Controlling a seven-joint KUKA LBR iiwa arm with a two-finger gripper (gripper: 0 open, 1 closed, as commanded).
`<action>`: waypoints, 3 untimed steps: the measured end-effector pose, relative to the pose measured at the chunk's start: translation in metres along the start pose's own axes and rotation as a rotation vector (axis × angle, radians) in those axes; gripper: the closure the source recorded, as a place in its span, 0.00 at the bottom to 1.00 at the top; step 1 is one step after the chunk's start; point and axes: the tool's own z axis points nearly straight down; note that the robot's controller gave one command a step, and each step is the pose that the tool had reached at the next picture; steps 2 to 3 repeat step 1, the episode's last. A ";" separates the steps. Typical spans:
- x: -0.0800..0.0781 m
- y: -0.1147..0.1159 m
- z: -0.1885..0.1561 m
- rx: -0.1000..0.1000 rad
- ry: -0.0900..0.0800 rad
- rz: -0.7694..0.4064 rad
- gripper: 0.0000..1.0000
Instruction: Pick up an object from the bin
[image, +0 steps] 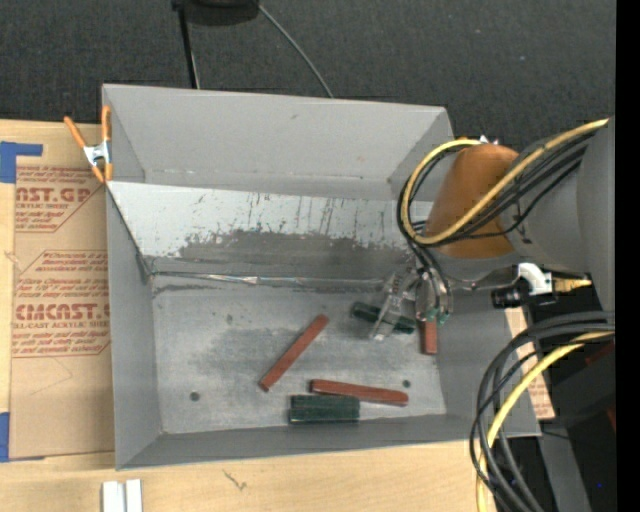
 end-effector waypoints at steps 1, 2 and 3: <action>-0.002 0.001 -0.018 -0.002 -0.009 -0.001 1.00; -0.002 0.001 -0.018 -0.002 -0.009 -0.001 1.00; -0.002 0.001 -0.018 -0.002 -0.009 -0.001 1.00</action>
Offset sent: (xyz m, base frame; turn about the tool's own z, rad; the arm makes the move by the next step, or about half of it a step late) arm 0.0001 0.0001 0.0555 0.0000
